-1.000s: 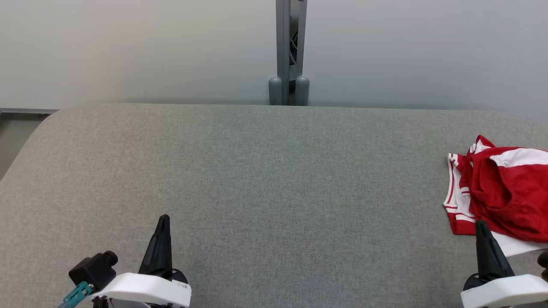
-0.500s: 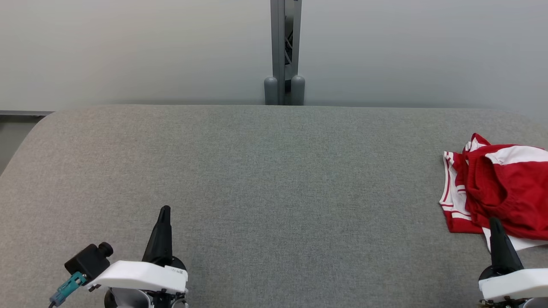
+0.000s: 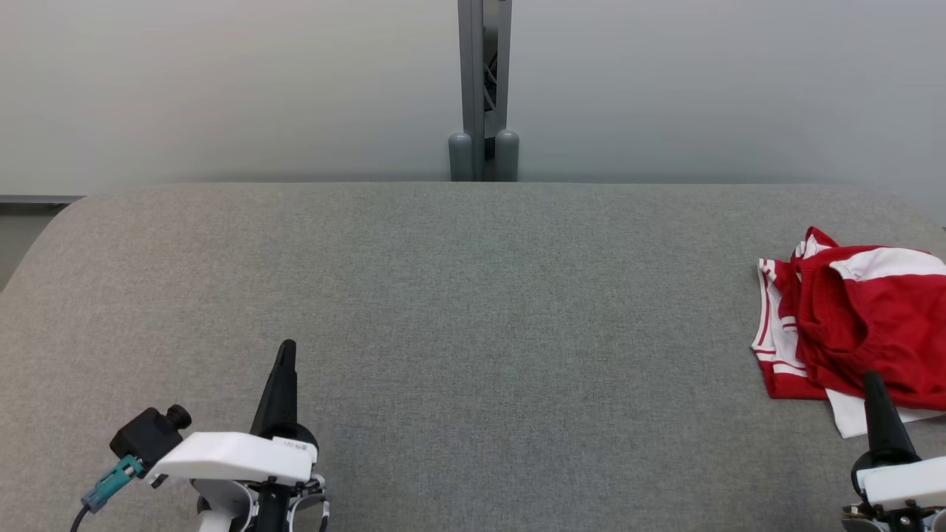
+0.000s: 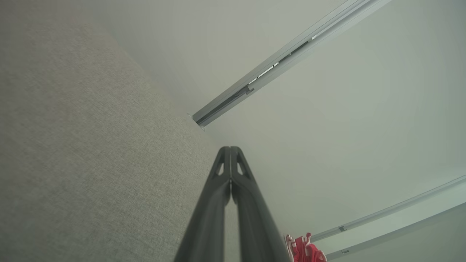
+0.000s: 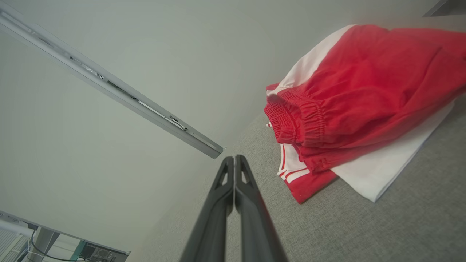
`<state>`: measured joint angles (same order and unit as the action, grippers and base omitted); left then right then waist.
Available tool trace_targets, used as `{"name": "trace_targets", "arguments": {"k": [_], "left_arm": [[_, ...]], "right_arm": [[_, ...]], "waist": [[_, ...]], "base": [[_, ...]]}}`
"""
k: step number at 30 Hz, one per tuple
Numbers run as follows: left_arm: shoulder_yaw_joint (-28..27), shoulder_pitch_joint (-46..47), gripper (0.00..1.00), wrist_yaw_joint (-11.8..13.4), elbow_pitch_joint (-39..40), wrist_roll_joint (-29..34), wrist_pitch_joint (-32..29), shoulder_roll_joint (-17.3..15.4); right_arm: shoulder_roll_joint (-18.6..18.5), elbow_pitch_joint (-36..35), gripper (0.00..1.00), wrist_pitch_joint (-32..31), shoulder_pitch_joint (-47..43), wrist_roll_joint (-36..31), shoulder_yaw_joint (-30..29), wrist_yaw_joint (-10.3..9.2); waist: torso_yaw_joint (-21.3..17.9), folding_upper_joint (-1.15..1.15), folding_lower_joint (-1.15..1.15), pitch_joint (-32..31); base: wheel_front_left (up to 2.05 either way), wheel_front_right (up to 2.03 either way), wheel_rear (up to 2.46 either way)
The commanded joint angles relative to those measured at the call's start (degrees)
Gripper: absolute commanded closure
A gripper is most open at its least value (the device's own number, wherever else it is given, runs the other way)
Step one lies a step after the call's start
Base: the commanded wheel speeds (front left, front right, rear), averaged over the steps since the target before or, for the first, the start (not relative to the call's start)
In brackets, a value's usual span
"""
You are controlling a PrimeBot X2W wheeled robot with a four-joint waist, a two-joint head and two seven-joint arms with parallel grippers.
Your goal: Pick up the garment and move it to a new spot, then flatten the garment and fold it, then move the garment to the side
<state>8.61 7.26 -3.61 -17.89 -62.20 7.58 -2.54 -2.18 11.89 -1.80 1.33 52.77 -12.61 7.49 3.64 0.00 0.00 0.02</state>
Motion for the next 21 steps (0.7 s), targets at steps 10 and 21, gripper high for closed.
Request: {"name": "trace_targets", "arguments": {"k": [10, 21], "left_arm": [[0.3, 3.37, 1.0, -1.13, -0.84, -6.79, -1.18, -0.3], [0.56, 5.02, 1.0, -1.77, -2.06, -12.68, -2.24, -0.35]], "right_arm": [[-0.66, 0.02, 1.0, -2.52, 1.99, 7.5, -2.19, 0.01], [-0.73, 0.52, 1.0, -4.82, 2.59, 14.15, -3.99, 0.01]], "waist": [[-0.51, 0.0, 0.0, 0.05], [-1.07, 0.0, 0.0, 0.1]], "base": [[0.0, 0.0, 0.0], [0.0, 0.0, 0.0]]}}
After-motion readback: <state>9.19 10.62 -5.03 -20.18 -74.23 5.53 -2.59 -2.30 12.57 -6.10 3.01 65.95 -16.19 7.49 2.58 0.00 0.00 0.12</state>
